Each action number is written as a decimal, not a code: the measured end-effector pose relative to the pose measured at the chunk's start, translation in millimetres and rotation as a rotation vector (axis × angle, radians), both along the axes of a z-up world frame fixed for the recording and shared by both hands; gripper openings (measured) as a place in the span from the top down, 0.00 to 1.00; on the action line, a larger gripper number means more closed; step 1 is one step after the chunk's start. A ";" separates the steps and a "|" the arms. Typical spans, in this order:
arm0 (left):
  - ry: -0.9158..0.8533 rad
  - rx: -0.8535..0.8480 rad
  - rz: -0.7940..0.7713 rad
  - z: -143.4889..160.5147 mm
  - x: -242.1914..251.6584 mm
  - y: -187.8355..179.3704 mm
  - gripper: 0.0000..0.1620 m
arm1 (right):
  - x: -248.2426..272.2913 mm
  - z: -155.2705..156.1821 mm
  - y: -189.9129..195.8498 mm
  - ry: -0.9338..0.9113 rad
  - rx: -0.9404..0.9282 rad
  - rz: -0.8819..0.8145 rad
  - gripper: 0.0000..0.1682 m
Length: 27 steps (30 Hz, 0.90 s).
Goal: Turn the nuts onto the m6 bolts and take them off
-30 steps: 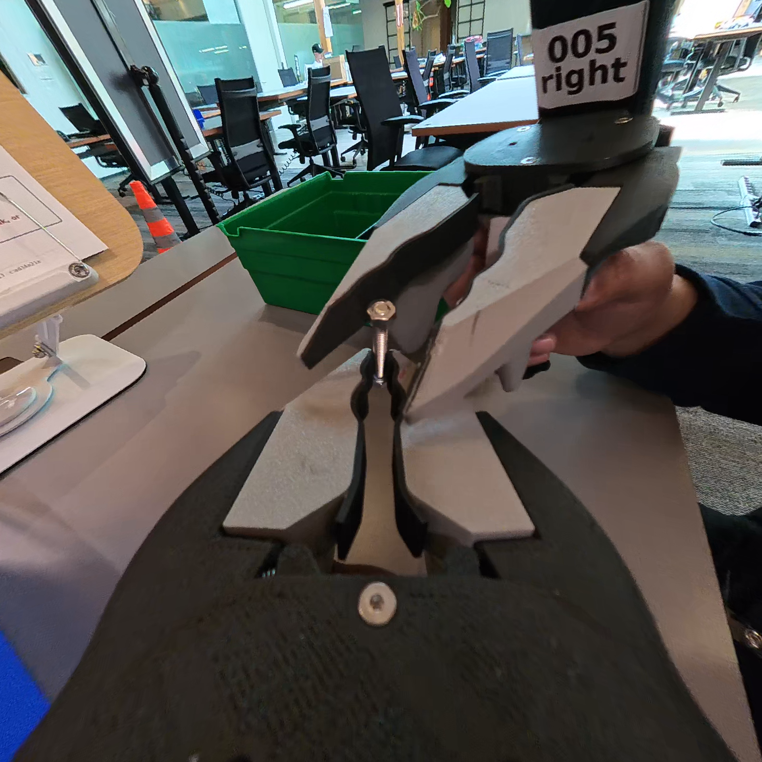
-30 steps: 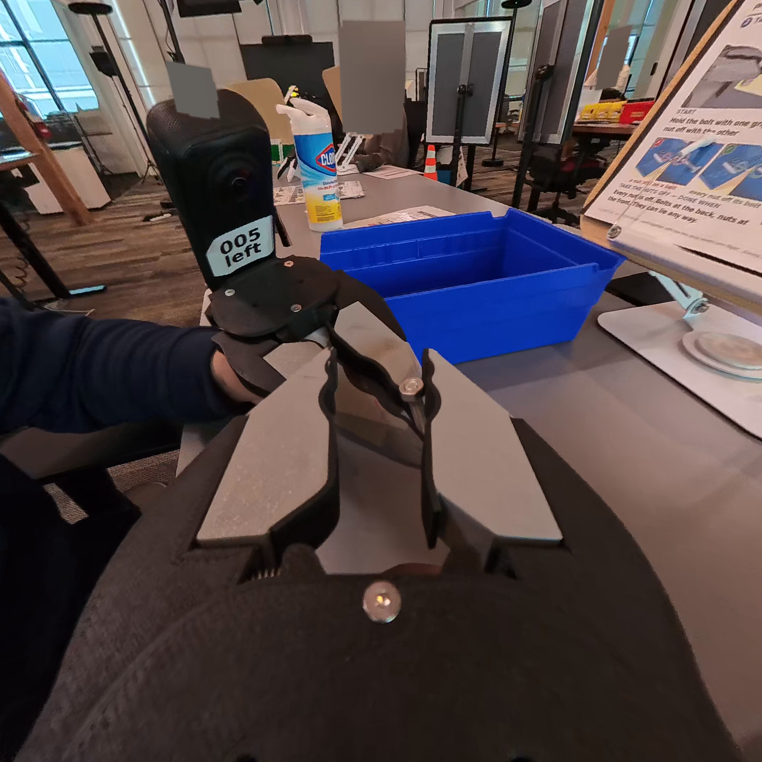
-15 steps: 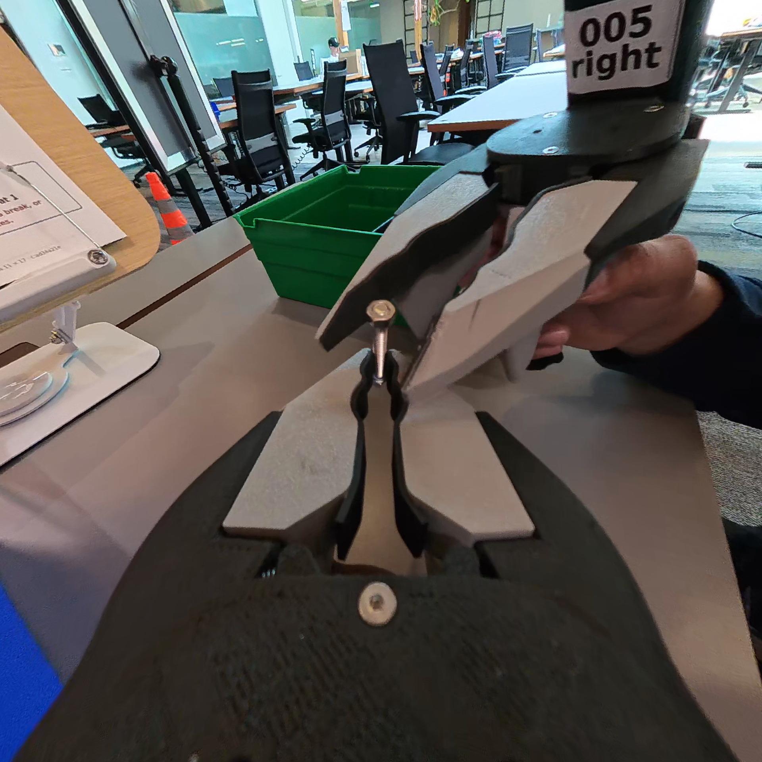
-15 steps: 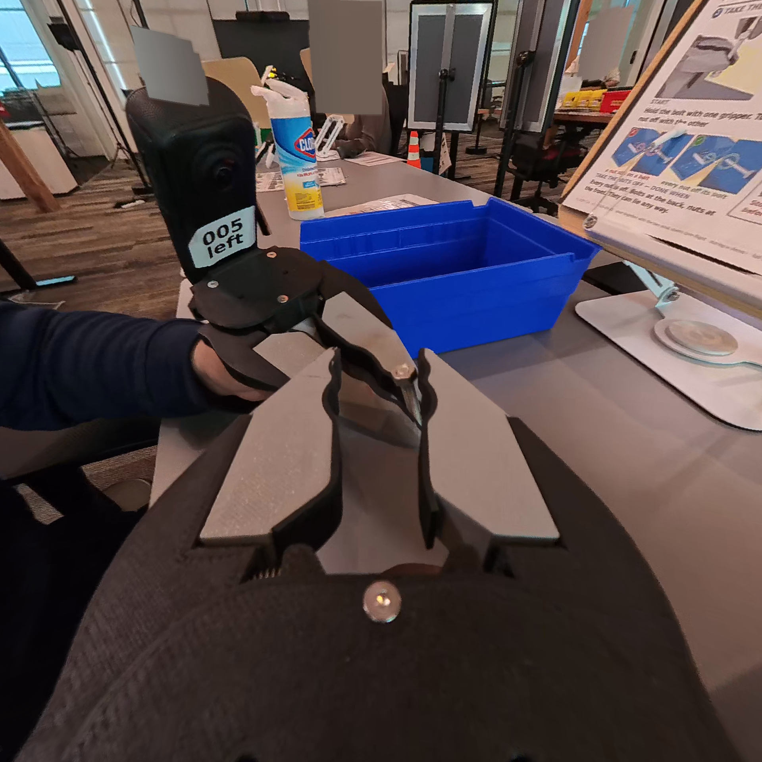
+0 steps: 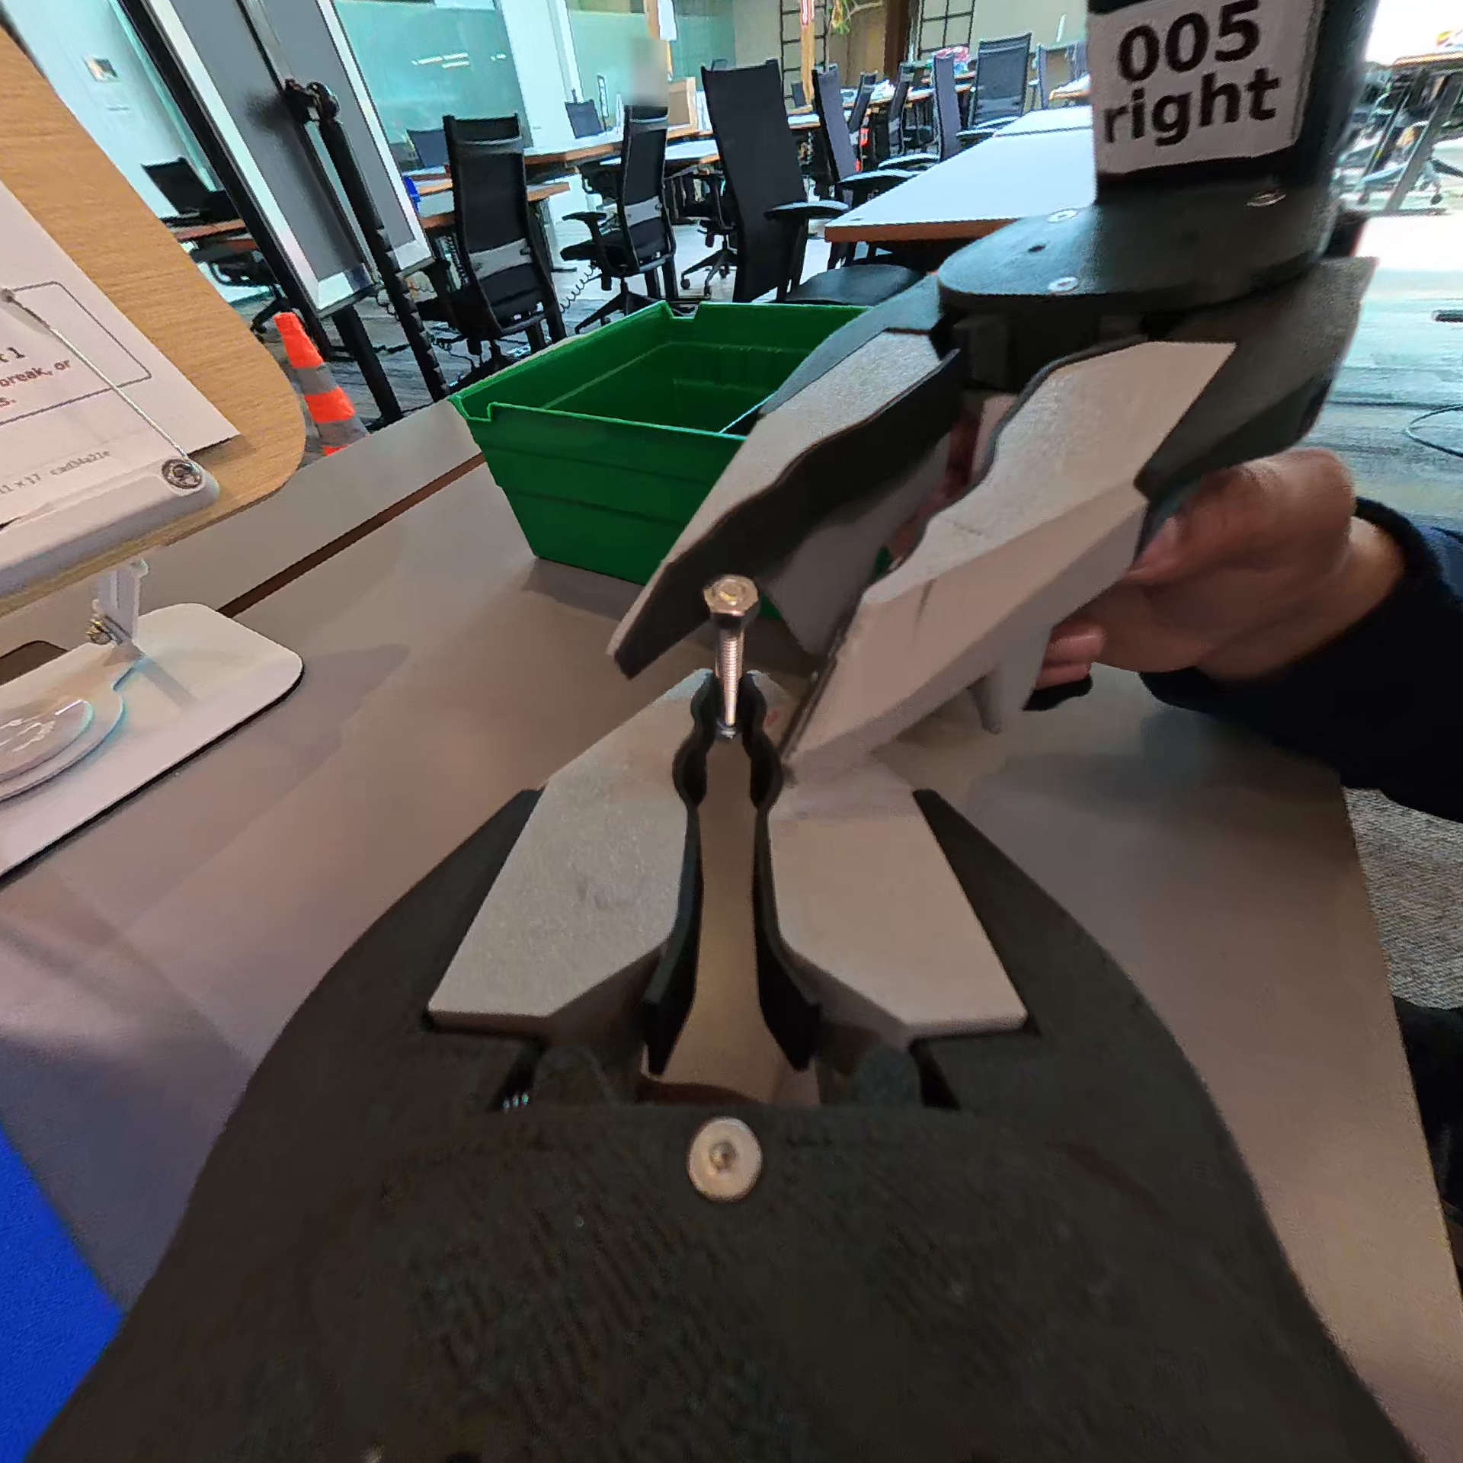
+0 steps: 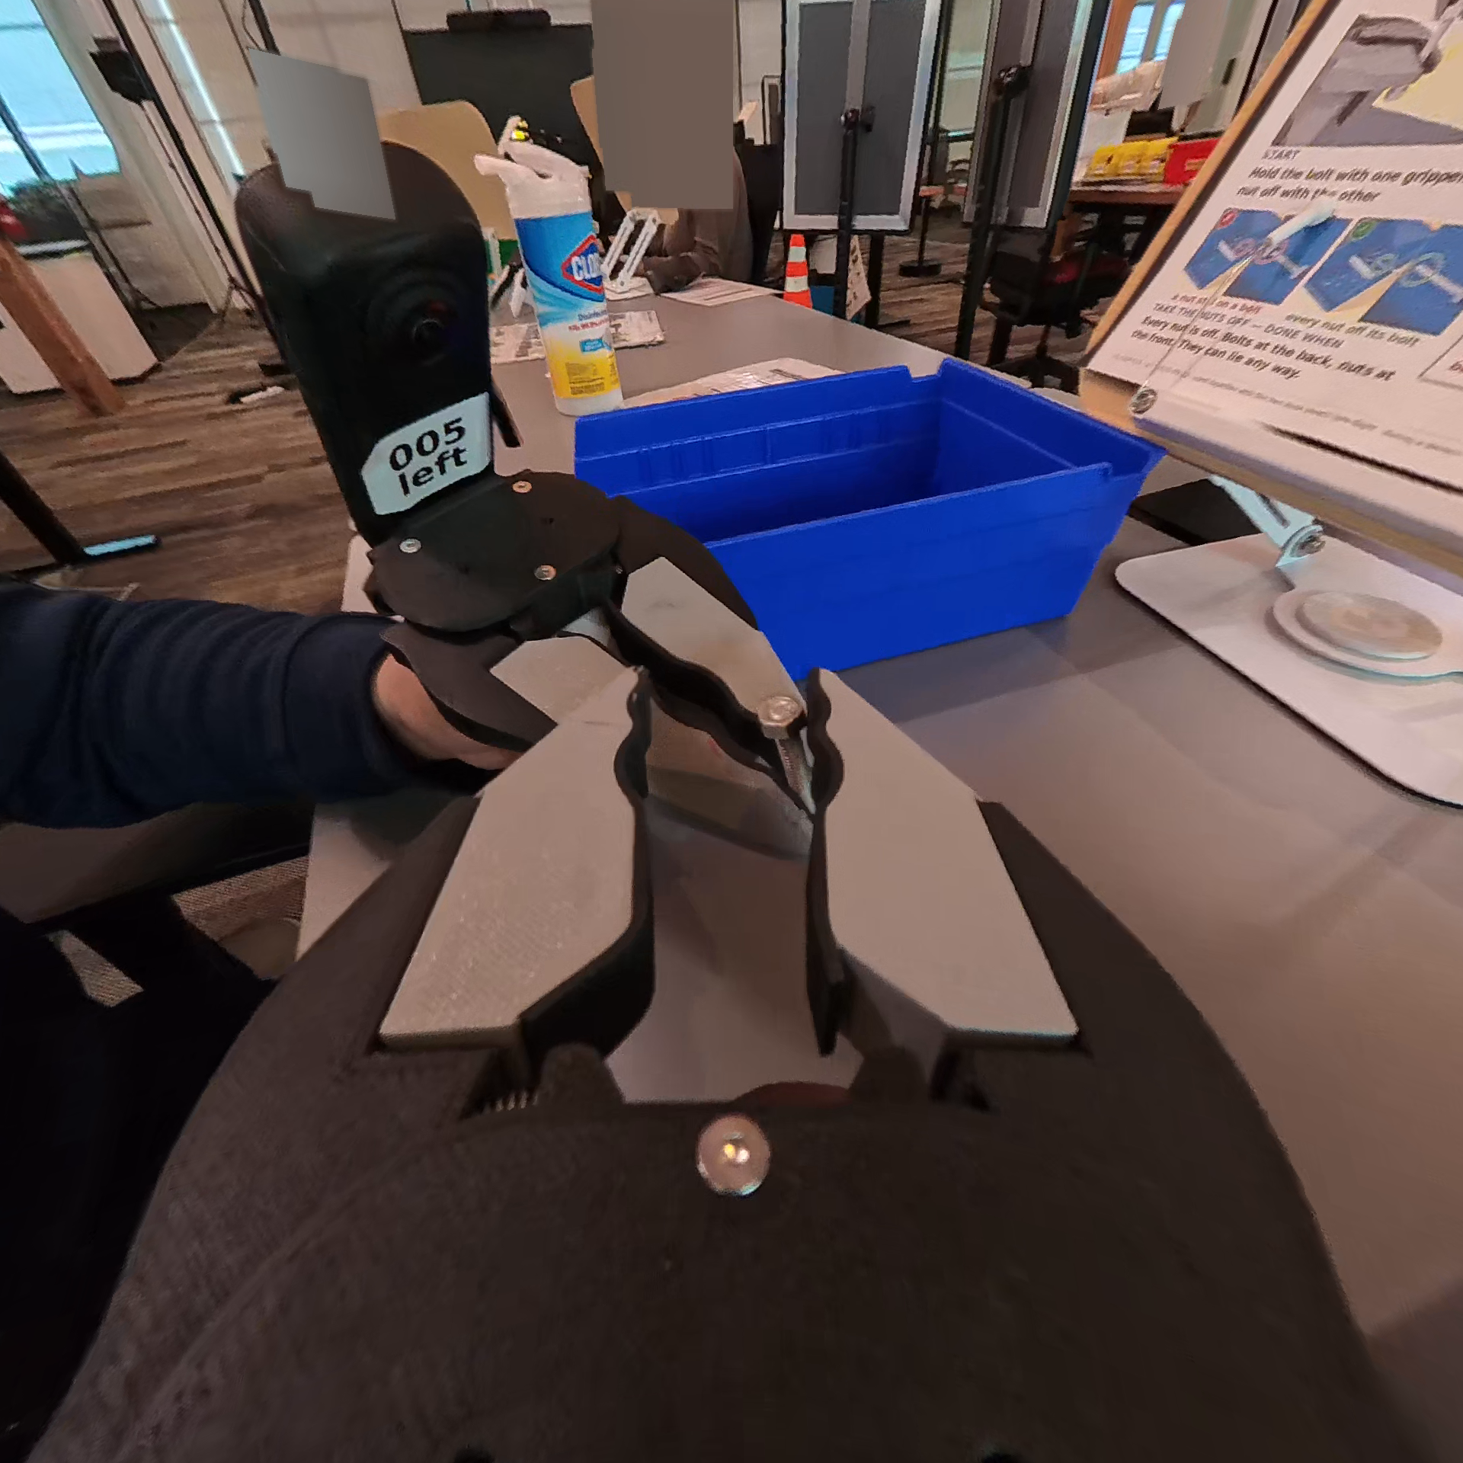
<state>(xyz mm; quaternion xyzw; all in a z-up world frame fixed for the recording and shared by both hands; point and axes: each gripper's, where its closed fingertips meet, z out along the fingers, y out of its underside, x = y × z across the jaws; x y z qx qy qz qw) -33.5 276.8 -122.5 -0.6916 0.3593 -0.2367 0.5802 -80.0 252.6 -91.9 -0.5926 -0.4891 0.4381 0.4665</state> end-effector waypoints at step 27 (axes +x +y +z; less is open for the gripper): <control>0.021 -0.001 -0.013 -1.3 1.3 -2.3 0.99 | 0.8 2.5 -2.5 -0.001 0.028 0.016 0.81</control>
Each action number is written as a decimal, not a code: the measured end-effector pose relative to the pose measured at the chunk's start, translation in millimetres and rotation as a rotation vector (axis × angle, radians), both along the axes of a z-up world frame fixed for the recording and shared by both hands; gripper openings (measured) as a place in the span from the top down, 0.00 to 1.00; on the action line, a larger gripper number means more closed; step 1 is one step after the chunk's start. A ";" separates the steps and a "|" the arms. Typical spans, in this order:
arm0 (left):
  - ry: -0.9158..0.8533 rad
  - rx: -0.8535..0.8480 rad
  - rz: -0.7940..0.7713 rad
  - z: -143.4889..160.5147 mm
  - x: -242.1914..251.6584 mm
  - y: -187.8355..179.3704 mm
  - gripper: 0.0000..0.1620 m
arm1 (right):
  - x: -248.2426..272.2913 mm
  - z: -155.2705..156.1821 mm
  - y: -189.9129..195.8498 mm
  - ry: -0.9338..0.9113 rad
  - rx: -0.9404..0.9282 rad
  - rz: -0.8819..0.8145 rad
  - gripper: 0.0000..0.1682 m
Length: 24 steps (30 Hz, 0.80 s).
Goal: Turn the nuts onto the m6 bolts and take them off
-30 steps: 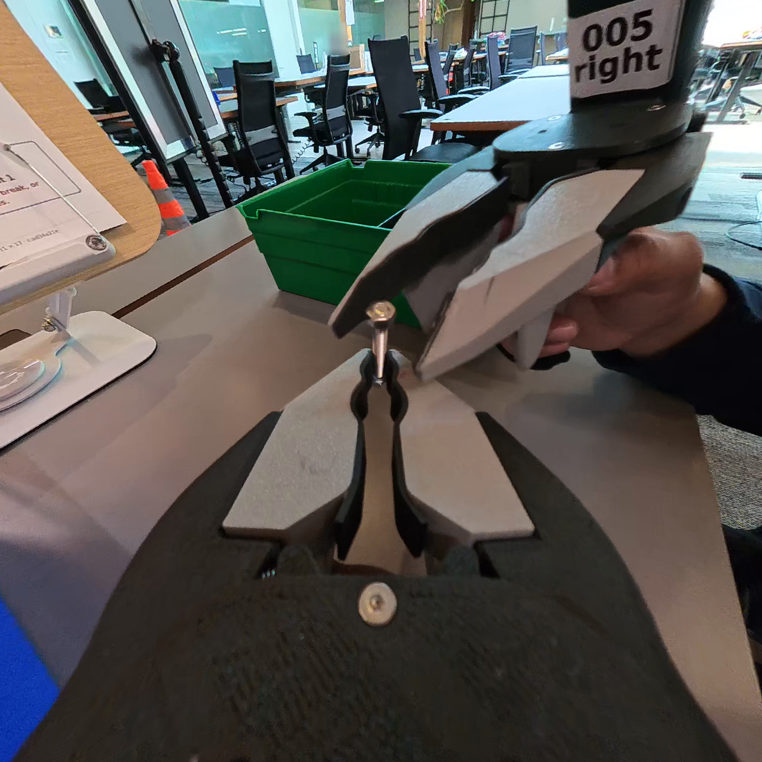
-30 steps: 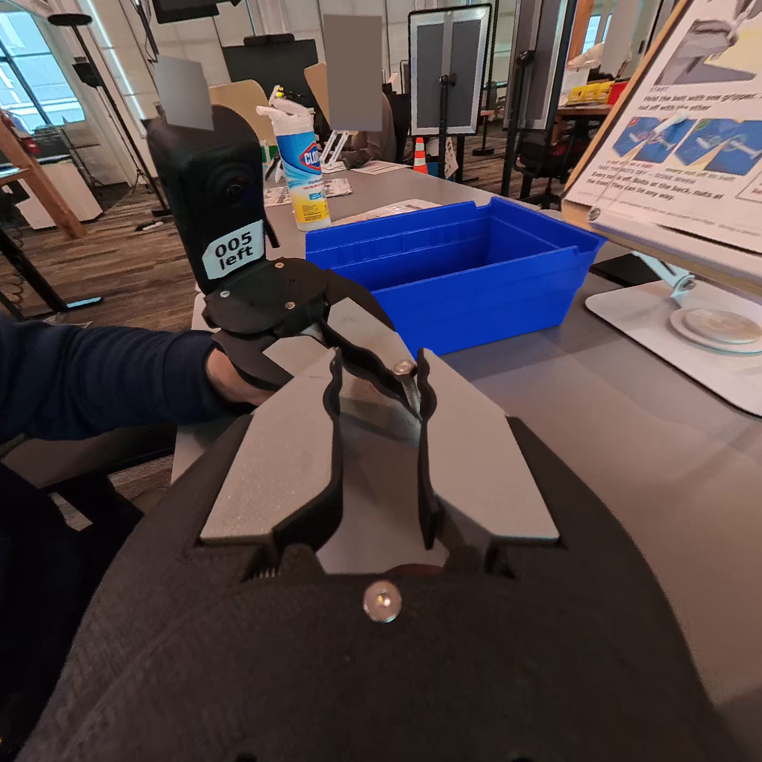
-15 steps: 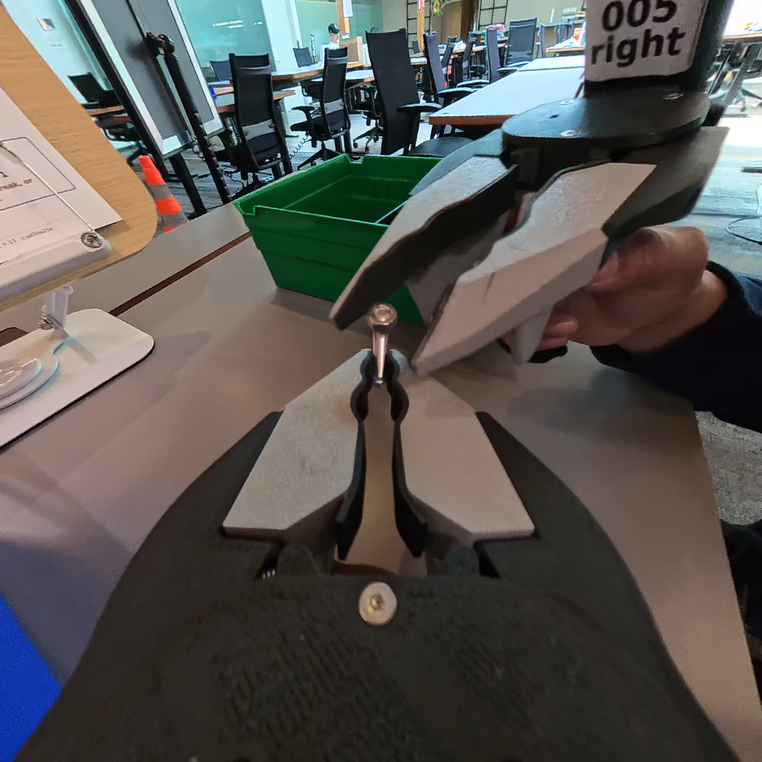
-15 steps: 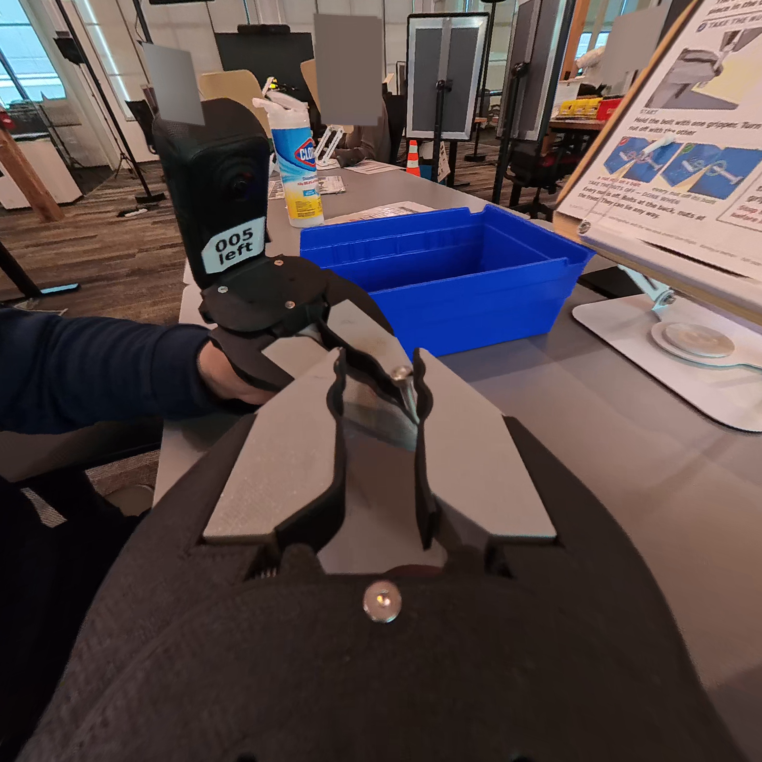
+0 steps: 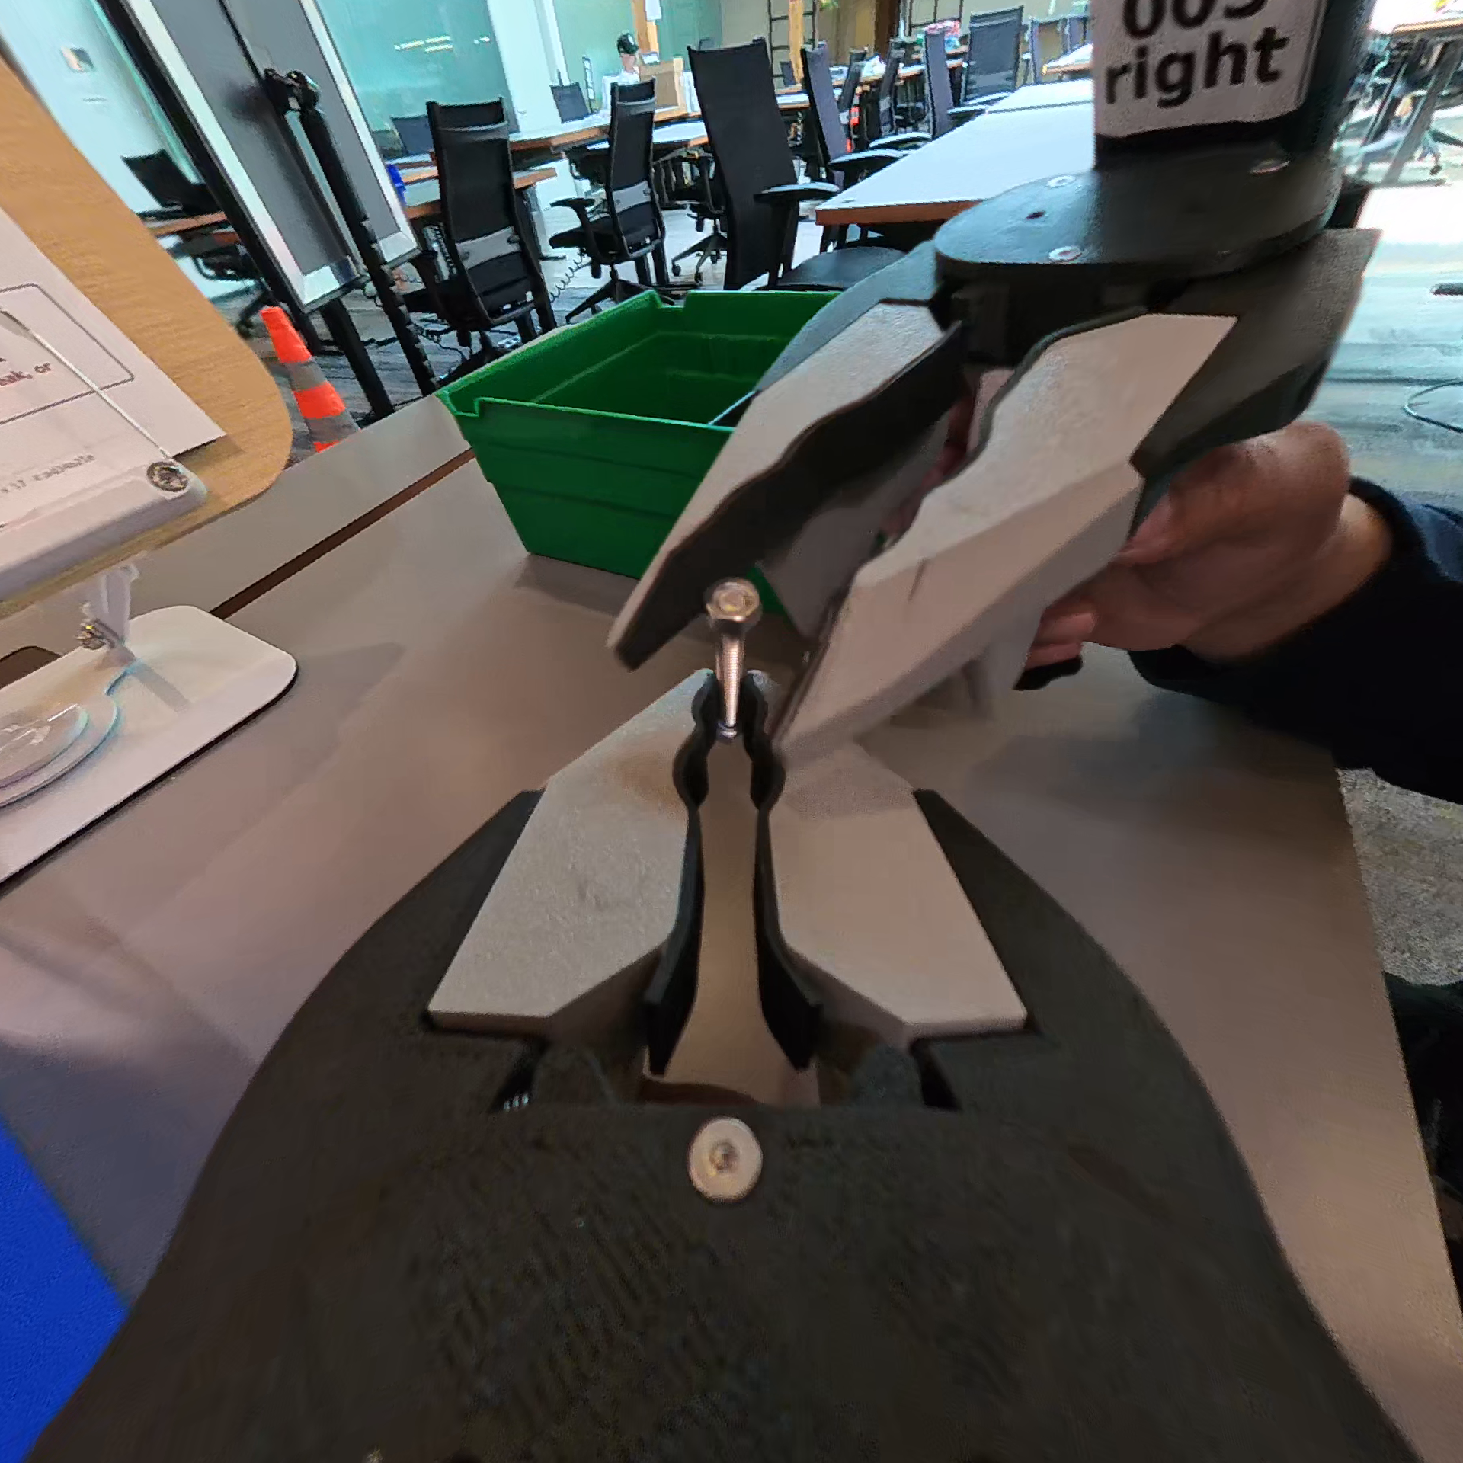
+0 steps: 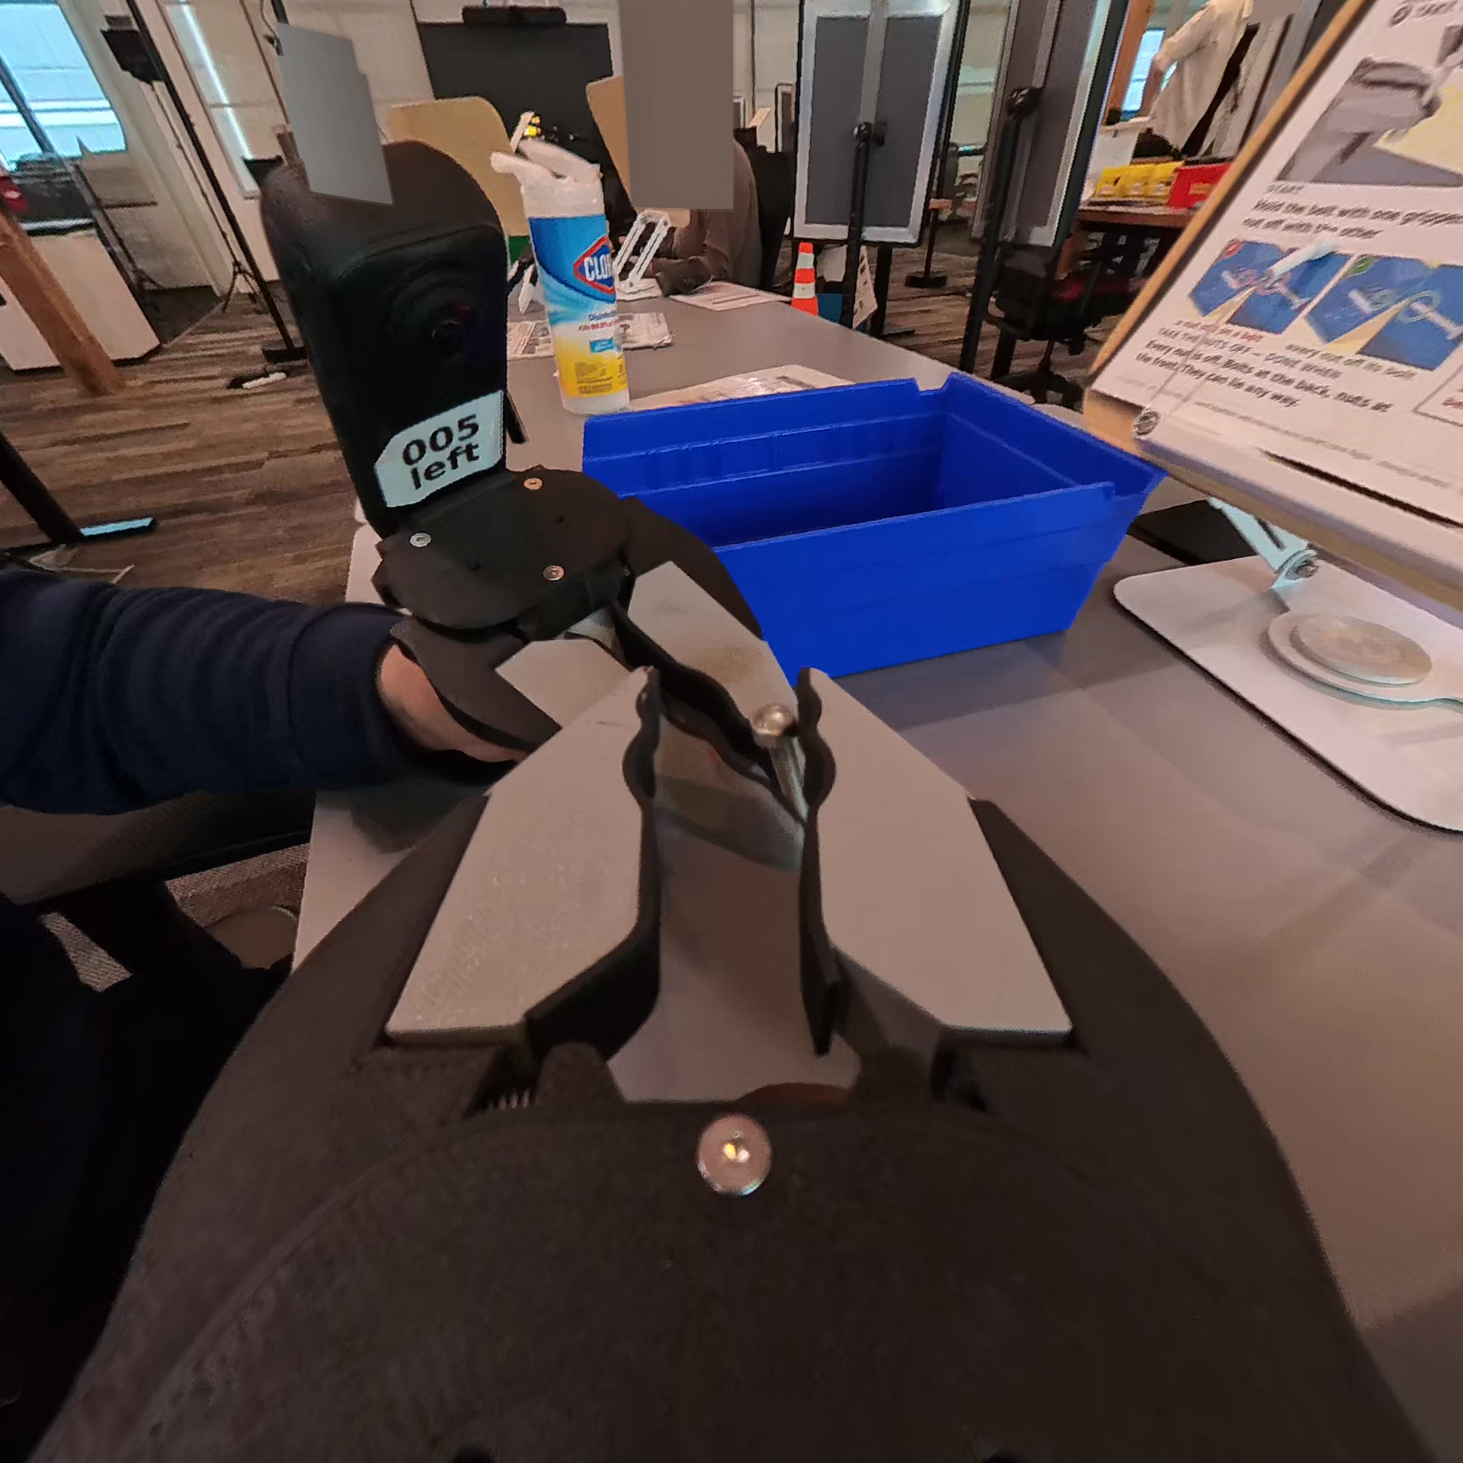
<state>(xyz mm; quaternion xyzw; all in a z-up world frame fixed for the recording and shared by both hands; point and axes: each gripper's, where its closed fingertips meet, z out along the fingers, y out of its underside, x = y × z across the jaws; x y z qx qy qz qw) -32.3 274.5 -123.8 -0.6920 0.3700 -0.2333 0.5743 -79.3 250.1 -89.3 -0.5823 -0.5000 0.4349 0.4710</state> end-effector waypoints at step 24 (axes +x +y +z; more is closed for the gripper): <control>-0.030 0.000 0.039 6.3 -11.1 6.2 0.99 | 14.7 8.6 12.8 0.018 0.020 -0.043 0.84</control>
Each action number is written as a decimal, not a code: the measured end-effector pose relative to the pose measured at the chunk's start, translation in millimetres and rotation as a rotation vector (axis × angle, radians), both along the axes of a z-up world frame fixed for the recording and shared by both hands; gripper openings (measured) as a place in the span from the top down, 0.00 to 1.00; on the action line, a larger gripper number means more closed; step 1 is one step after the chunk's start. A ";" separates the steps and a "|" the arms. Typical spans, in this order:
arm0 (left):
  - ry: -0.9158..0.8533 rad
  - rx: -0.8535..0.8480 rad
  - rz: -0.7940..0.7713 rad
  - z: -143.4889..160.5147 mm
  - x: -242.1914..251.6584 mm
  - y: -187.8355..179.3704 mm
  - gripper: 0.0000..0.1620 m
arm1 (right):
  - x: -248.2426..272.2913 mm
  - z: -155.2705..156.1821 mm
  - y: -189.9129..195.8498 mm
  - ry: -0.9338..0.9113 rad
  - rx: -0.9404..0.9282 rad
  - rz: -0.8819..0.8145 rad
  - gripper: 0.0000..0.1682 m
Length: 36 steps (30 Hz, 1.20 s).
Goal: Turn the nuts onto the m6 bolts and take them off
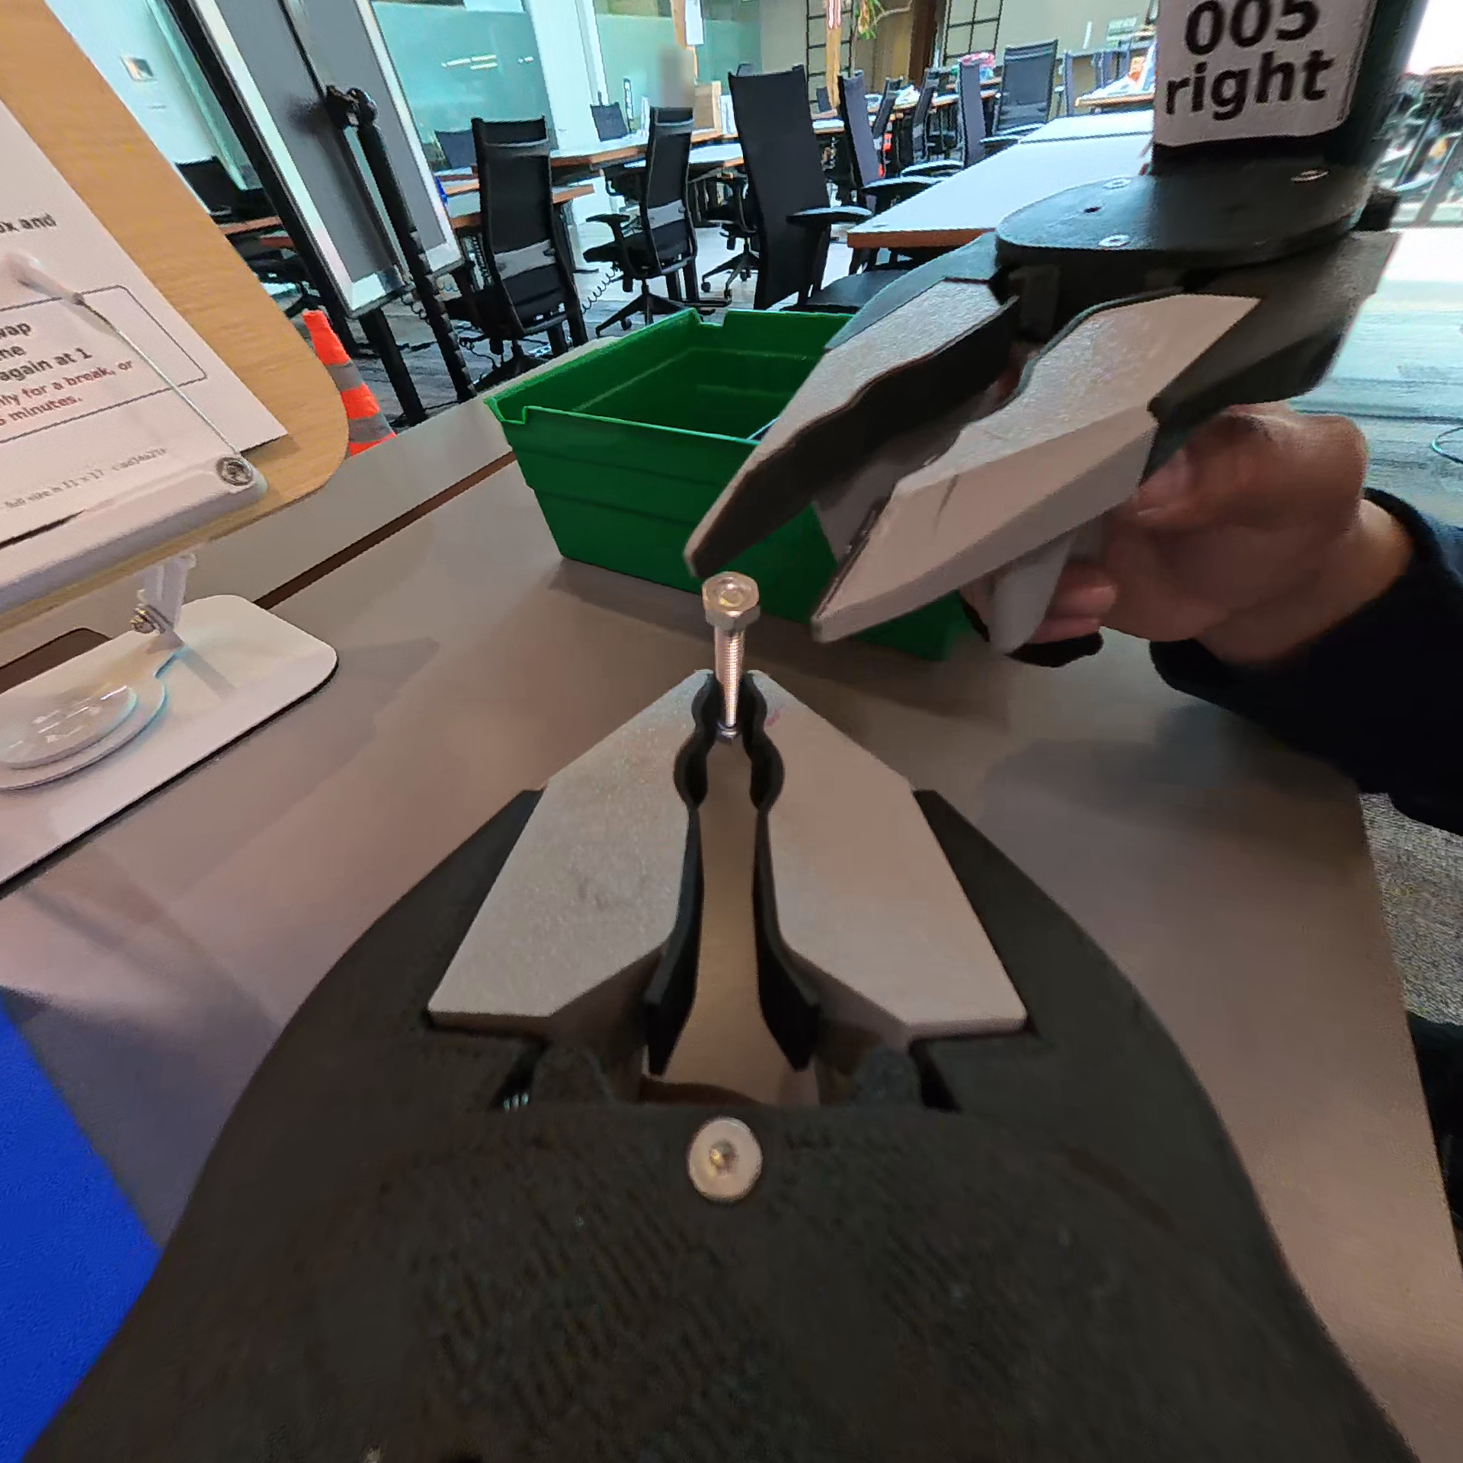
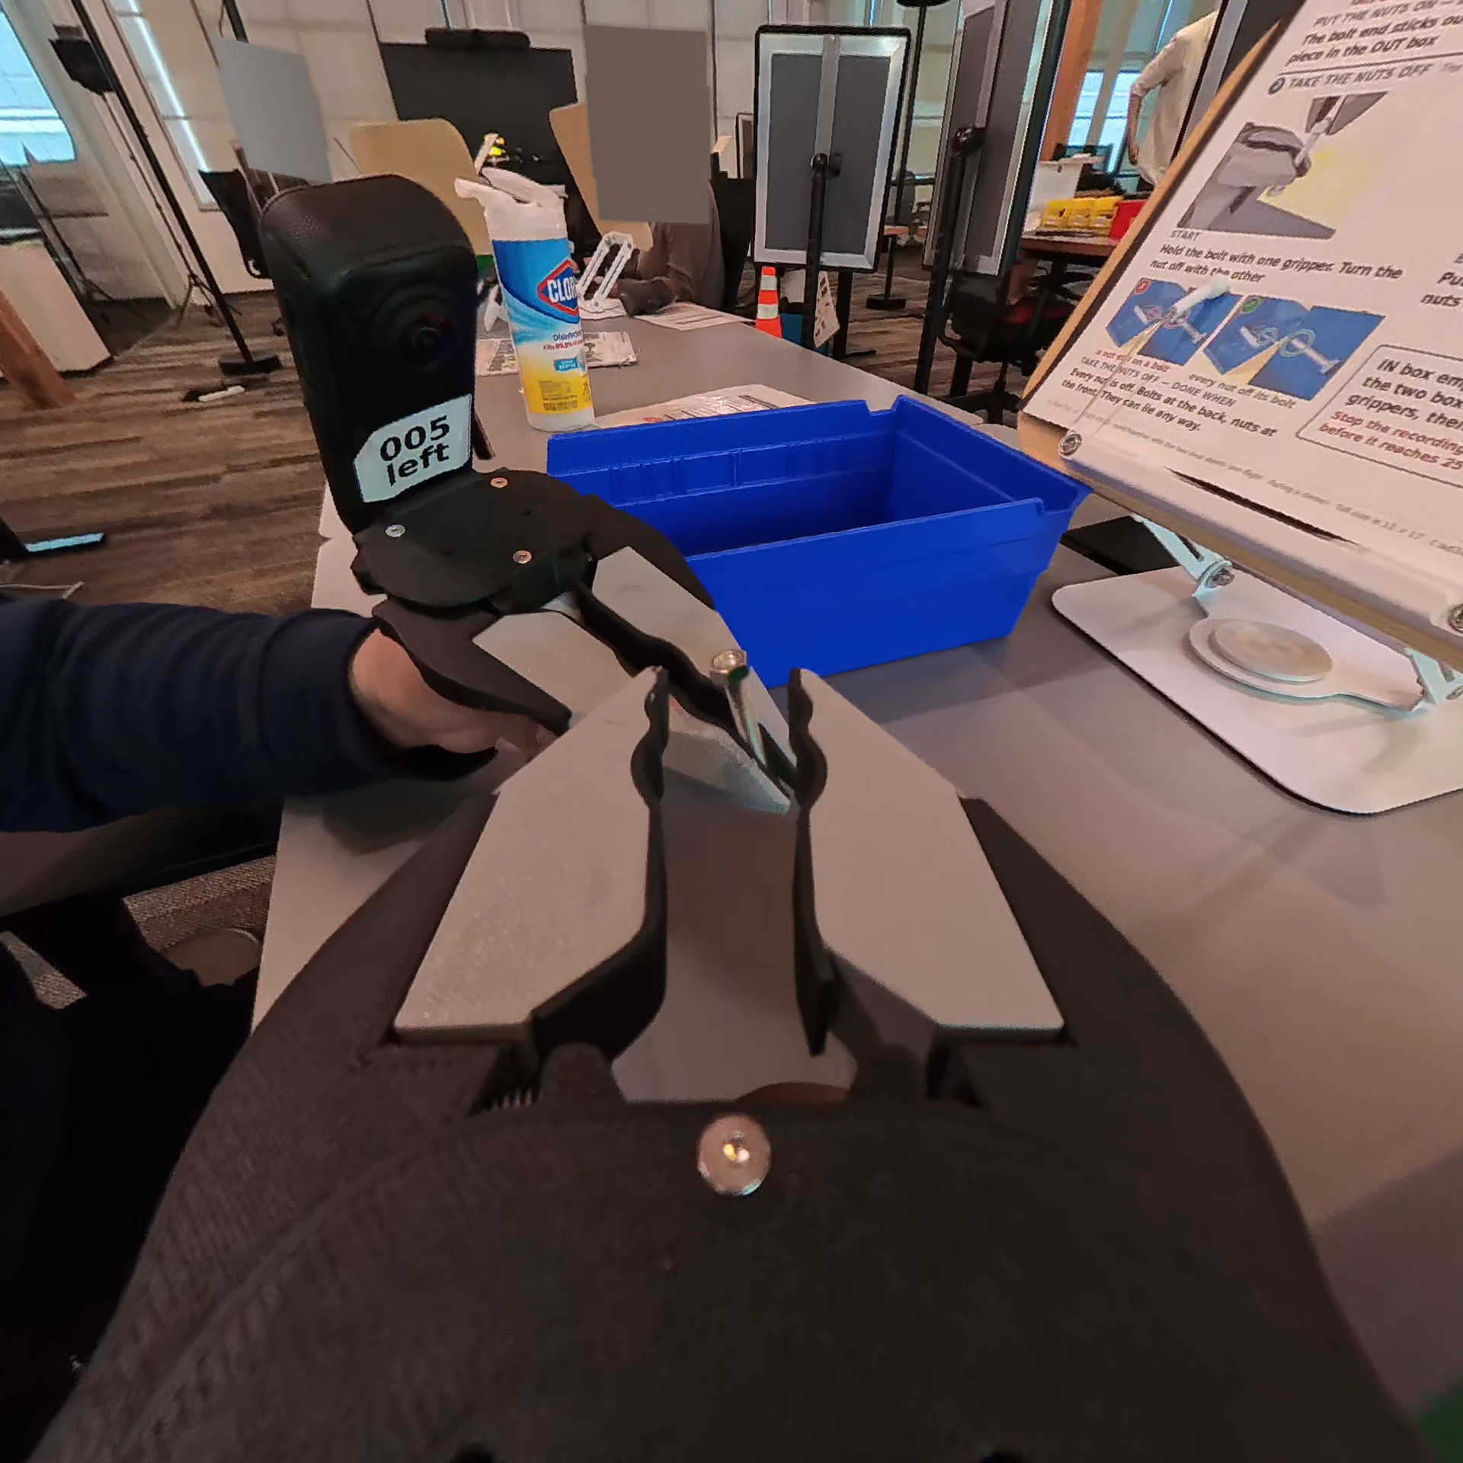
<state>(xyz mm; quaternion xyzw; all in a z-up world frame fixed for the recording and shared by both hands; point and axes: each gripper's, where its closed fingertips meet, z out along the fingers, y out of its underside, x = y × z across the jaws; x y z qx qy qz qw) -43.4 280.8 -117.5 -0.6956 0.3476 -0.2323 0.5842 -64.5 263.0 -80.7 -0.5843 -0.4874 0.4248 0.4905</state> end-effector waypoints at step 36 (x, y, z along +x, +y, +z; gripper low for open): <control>0.030 -0.026 -0.011 -9.8 3.8 0.5 0.99 | -3.8 -2.4 -0.2 -0.010 0.014 -0.023 0.89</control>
